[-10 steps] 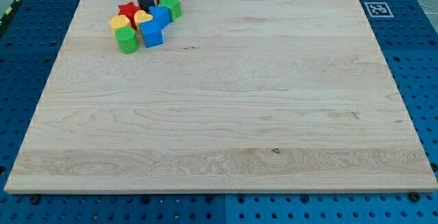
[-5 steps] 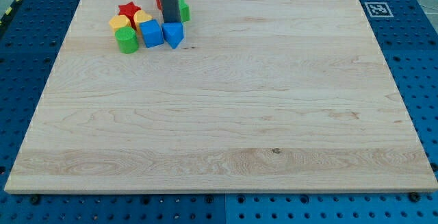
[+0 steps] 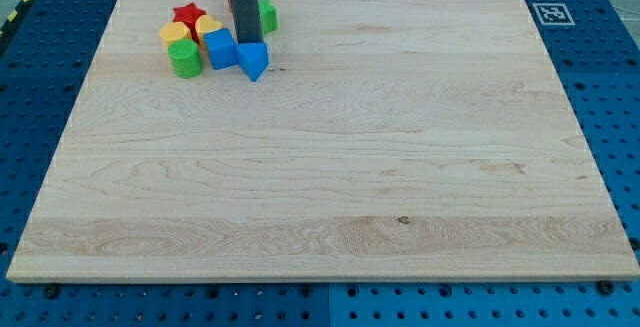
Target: Separate the blue triangle from the group of blocks
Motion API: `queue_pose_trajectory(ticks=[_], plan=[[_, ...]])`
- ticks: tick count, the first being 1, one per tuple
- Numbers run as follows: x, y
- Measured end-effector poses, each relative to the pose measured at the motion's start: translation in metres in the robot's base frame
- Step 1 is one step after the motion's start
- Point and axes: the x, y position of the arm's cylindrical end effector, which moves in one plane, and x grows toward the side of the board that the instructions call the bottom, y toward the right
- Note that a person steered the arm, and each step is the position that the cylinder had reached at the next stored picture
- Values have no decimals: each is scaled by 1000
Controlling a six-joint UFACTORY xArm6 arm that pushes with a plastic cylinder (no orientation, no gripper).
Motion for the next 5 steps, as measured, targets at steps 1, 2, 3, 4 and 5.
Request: queue_pose_trajectory(ticks=[1, 2, 3, 4, 5], plan=[[20, 0], [41, 0], [45, 0], [45, -2], [45, -4]])
